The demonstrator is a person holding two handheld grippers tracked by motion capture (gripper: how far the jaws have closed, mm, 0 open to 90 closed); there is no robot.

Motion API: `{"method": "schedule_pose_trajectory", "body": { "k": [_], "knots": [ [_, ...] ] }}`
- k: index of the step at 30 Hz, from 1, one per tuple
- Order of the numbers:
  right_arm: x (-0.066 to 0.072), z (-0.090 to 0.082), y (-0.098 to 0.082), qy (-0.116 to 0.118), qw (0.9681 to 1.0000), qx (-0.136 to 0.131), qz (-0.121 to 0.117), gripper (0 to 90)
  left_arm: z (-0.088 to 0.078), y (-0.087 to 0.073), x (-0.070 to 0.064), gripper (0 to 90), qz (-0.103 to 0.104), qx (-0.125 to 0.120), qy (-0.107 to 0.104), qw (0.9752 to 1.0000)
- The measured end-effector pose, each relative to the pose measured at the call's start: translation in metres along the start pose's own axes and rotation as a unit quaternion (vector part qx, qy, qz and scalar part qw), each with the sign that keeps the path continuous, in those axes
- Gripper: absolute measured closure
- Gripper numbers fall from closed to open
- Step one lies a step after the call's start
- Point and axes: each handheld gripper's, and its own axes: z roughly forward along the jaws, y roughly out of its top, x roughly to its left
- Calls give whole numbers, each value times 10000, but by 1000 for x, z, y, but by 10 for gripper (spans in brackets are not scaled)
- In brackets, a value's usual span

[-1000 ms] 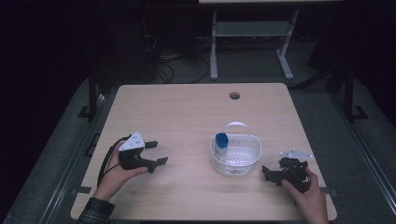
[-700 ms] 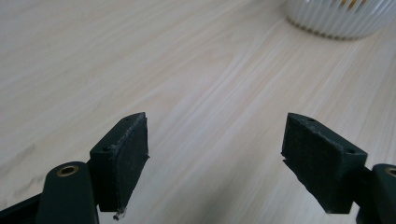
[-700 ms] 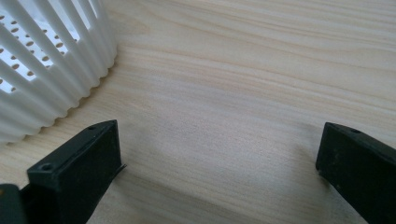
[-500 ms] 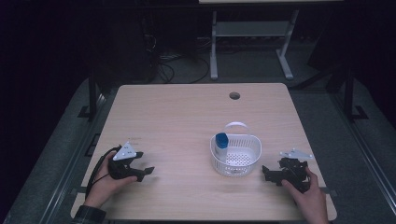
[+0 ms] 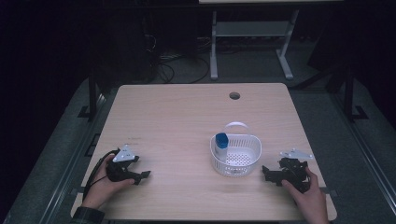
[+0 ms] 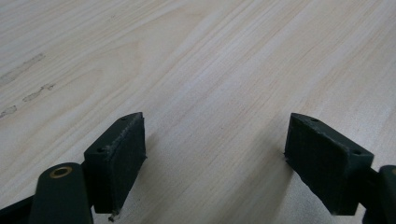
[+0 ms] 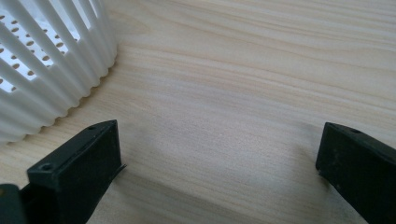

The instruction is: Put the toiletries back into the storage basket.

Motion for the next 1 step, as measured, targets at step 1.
{"method": "schedule_pose_trajectory", "body": {
  "k": [1],
  "knots": [
    [0, 0, 0, 0, 10000, 0, -1, 0, 0, -1, 0, 178, 12, -41, -12, 10000]
  ]
}}
